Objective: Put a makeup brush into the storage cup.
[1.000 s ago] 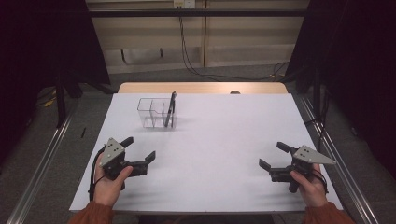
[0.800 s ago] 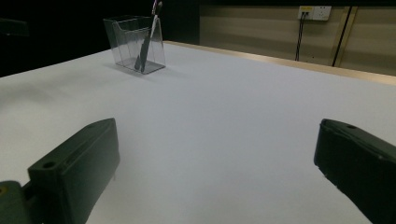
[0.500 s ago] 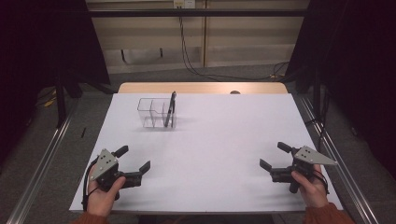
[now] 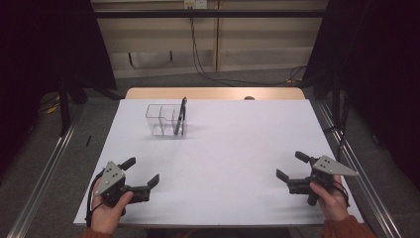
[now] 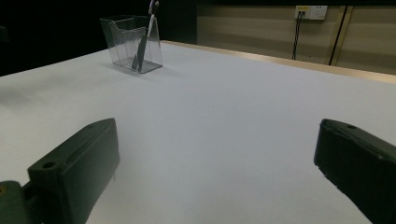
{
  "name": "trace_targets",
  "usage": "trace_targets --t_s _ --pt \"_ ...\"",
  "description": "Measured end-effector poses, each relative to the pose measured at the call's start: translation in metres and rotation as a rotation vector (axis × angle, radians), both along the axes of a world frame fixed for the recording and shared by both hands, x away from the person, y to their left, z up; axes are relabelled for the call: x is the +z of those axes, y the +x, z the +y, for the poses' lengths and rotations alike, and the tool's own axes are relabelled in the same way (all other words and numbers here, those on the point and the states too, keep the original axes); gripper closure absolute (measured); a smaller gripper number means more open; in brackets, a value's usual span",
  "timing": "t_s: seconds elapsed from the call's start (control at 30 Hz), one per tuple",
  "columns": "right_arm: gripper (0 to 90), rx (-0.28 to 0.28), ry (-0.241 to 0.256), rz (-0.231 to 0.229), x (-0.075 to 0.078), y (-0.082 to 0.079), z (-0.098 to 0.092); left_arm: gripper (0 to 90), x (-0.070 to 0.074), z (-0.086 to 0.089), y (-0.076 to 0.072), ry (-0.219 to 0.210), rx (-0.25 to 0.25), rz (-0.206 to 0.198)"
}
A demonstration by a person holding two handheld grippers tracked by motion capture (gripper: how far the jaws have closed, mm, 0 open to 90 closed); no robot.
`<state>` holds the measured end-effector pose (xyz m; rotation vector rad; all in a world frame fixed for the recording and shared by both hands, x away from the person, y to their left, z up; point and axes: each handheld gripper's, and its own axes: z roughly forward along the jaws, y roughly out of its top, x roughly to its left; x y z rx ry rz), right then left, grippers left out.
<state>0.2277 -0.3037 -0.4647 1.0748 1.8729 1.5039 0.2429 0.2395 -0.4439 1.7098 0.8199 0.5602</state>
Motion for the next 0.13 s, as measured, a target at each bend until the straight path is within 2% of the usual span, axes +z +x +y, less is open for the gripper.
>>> trace_targets --t_s 0.13 --pt "0.0 0.002 -0.001 0.0 -0.0003 0.0001 0.0001 2.3 -0.0003 0.0009 0.0009 -0.002 0.007 0.003"
